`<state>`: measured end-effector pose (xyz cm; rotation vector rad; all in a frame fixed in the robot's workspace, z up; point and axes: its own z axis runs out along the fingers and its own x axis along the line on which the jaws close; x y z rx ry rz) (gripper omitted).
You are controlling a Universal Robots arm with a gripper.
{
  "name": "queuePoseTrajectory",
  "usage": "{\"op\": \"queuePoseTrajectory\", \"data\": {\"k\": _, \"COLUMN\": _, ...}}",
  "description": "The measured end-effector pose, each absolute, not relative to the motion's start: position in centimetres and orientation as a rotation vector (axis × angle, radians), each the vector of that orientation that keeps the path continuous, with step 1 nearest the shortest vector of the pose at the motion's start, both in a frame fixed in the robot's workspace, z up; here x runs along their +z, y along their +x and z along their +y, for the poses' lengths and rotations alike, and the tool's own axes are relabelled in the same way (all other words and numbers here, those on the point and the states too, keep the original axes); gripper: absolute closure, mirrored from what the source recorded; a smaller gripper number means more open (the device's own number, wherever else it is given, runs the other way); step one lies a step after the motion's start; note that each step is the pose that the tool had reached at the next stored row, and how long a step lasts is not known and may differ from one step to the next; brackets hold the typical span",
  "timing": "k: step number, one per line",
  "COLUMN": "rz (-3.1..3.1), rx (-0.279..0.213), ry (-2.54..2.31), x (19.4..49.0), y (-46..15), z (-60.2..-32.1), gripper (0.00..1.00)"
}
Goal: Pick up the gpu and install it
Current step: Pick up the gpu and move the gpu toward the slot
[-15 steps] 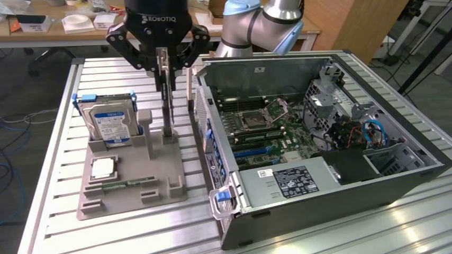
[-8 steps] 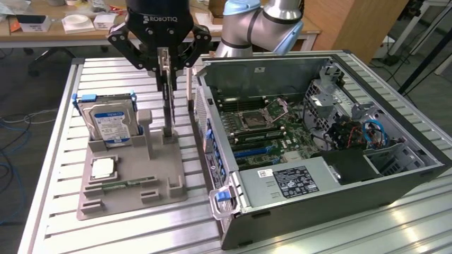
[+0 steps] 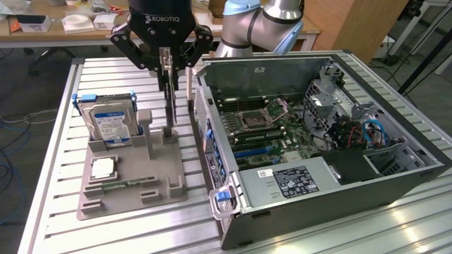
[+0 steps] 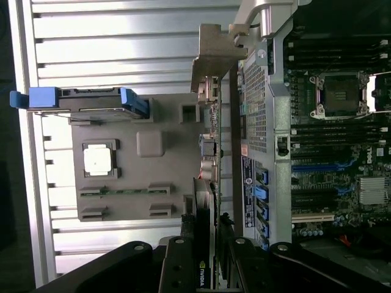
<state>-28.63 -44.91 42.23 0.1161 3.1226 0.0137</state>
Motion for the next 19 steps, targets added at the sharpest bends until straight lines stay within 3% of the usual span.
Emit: {"op": "queuePoseTrajectory", "data": {"k": 19, "rz": 3.123, "rx": 0.014, "ry": 0.116, "x": 42.22, "y": -28.05, "z": -44.91, "gripper": 0.74}}
